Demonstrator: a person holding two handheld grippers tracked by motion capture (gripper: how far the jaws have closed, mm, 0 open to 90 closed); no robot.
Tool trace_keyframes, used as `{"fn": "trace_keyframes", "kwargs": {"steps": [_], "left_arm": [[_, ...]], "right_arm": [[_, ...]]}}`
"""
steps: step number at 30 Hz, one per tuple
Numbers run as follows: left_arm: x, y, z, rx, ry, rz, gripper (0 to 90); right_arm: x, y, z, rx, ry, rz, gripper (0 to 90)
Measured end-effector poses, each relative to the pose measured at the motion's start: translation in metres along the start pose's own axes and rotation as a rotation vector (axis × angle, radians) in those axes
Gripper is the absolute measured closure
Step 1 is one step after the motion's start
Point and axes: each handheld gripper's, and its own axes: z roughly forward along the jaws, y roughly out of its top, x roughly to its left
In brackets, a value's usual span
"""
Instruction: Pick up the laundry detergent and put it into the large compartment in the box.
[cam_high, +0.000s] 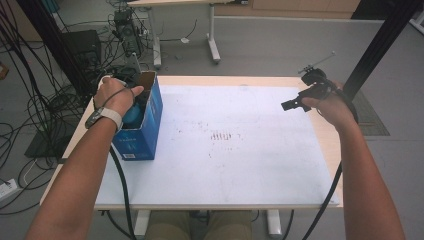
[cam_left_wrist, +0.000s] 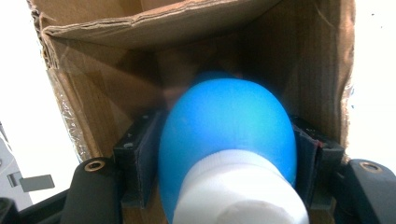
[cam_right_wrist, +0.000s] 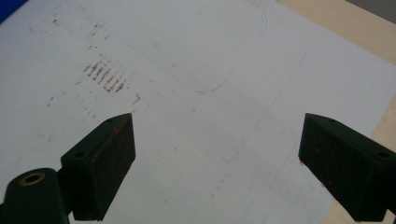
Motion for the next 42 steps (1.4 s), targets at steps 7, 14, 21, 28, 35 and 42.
{"fn": "trace_keyframes", "kwargs": {"steps": [7,14,21,28,35,42], "left_arm": [[0.001,0.001,0.0,0.002,-0.001,0.006,33.1],[0.0,0.0,0.0,0.001,0.012,0.008,28.5],[0.002,-0.002,-0.004,-0.005,-0.002,0.016,27.4],[0.004,-0.002,-0.013,-0.003,-0.009,0.027,20.6],[0.002,-0.006,-0.022,-0.022,0.001,0.027,13.8],[-0.001,-0.008,-0.033,-0.037,0.003,0.051,11.1]], "right_arm": [[0.0,0.0,0.0,0.001,0.0,0.0,10.9],[0.0,0.0,0.0,0.004,0.0,0.0,10.9],[0.001,0.002,0.0,0.005,-0.001,-0.003,10.9],[0.003,0.002,-0.002,0.001,-0.002,-0.005,10.9],[0.004,0.001,-0.004,-0.004,-0.002,-0.01,10.9],[0.006,0.001,-0.007,-0.007,-0.005,-0.01,10.9]]}}
